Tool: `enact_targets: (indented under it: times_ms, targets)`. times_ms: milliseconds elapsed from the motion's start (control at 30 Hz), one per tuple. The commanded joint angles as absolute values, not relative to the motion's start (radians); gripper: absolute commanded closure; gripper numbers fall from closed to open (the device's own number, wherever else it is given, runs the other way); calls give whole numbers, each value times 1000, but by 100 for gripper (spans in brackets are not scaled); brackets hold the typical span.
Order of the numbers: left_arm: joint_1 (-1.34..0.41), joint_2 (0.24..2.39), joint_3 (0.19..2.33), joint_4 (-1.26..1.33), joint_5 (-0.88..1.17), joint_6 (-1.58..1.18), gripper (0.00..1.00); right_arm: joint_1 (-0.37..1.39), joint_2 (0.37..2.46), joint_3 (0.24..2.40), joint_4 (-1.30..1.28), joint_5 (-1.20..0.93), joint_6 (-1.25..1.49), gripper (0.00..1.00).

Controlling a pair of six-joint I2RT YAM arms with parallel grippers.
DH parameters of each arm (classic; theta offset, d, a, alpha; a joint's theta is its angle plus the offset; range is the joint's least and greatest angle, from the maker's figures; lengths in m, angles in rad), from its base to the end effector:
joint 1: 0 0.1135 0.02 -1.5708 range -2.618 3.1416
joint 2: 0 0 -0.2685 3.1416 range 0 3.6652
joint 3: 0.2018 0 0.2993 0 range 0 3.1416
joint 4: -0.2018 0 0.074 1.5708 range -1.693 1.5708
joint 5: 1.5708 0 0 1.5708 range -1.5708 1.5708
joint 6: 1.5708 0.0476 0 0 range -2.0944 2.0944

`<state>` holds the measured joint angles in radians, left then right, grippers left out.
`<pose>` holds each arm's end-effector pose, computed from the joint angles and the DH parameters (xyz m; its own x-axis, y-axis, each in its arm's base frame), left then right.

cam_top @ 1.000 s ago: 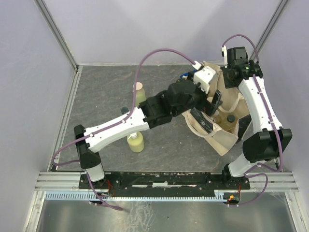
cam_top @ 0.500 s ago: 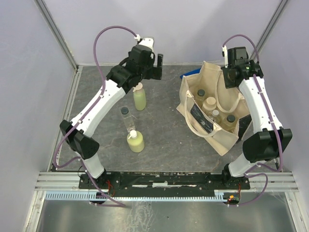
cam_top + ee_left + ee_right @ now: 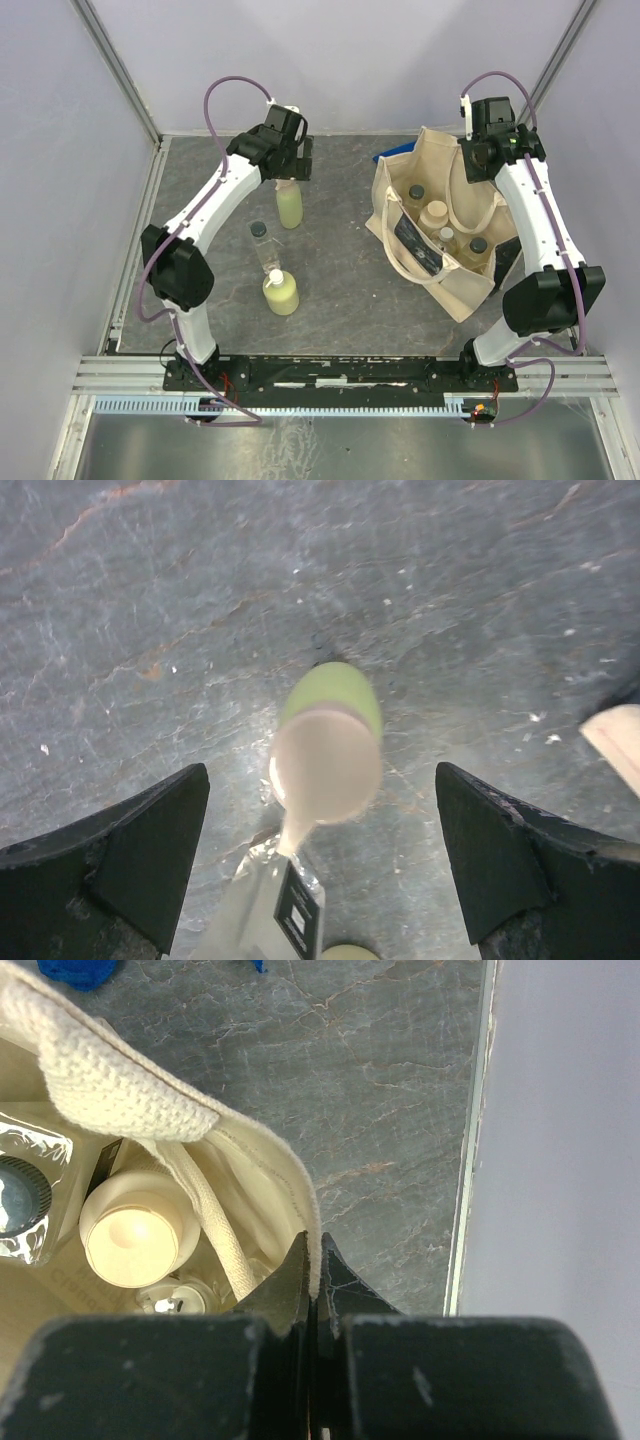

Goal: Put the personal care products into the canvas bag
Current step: Pick up the care product from the center of the board.

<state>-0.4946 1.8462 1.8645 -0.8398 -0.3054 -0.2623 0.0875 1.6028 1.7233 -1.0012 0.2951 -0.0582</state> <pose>0.4173 -0.2088 0.3498 -0.6930 0.0928 -0.7149 0.0961 0.9947 0.0360 0.3883 0.0202 0.3845 -0.7728 -0.1236 -0.6225 0.0560 0.9637 -0.2609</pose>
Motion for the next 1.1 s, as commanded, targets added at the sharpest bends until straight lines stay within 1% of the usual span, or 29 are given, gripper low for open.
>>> enact_targets:
  times_ms: [0, 300, 333, 600, 733, 800, 867, 900, 1067]
  targets:
    - [-458, 1866, 1845, -811, -278, -255, 0, 76, 1607, 1736, -963, 303, -64, 100]
    - [-448, 1939, 1862, -793, -238, -250, 0, 74, 1637, 1749, -969, 308, -67, 100]
    - [-448, 1945, 1864, -792, -230, -250, 2, 75, 1640, 1751, -969, 308, -69, 100]
    - [-445, 1948, 1859, -795, -216, -251, 29, 72, 1663, 1764, -974, 311, -70, 100]
    - [-442, 1958, 1870, -797, -201, -249, 48, 72, 1670, 1769, -977, 313, -72, 100]
    - [-442, 1962, 1882, -800, -188, -249, 63, 69, 1671, 1769, -976, 314, -72, 100]
    - [-442, 1970, 1905, -810, -181, -248, 90, 69, 1673, 1769, -976, 314, -73, 100]
    - [-441, 1973, 1919, -819, -175, -246, 96, 68, 1675, 1769, -976, 314, -74, 100]
    - [-442, 1979, 2031, -860, -149, -234, 97, 68, 1675, 1765, -976, 314, -74, 100]
